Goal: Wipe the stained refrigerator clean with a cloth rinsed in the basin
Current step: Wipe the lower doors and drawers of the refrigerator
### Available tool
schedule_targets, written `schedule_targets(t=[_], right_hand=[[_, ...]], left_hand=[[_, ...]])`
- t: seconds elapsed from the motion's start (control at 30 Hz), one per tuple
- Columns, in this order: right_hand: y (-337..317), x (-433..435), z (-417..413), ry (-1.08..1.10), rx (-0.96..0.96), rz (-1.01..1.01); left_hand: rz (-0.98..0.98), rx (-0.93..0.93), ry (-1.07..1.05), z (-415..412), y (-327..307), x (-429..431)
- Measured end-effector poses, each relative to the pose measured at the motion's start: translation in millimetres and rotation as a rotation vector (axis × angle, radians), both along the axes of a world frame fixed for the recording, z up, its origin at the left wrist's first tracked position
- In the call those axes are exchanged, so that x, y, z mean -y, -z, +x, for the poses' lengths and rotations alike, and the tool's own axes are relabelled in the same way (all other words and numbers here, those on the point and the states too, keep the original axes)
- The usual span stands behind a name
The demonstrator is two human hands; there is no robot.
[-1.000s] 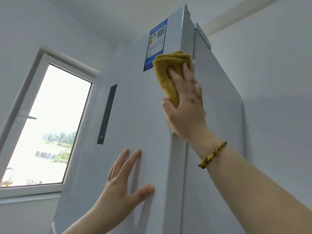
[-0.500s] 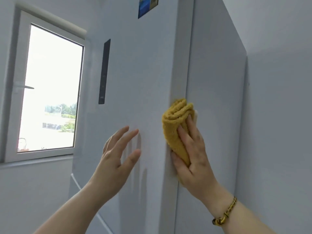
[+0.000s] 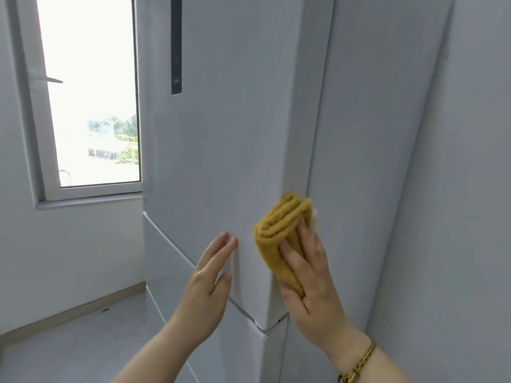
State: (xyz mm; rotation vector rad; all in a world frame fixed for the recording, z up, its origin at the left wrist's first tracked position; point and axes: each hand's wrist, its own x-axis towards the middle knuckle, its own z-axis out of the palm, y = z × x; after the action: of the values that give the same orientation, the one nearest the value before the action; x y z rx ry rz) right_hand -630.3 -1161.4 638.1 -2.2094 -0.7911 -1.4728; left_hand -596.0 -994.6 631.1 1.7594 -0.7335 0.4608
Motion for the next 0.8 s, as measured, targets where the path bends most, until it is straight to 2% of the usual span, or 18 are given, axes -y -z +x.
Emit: schedule_targets(t=[0.07,0.2,0.33,0.47,0.67,0.8], right_hand=[[20,6,-5,-0.003,-0.05,-0.009],[1,10,-6,-0.023,-0.049,-0.021],[0,-3,-6,-0.015,-0.072,0.091],[40,-18,-8,0.032,-0.072,0.184],[143,-28,-32,0.152,-0.299,0.233],[158,-28,-39,0.164,-0.384,0.291]], left_hand=[[0.031,-0.018,0.01,-1,1,-2],[0.059,-0.032,-0.015,-1,-2,1],[0.058,-0.033,-0.017,-8,6,6],[0.068,-0.055,-0.009,-19,39,3],[0.226,-0.18,0.007,-29,94,-1],[0.259,-0.213,0.013,-27,95,0]])
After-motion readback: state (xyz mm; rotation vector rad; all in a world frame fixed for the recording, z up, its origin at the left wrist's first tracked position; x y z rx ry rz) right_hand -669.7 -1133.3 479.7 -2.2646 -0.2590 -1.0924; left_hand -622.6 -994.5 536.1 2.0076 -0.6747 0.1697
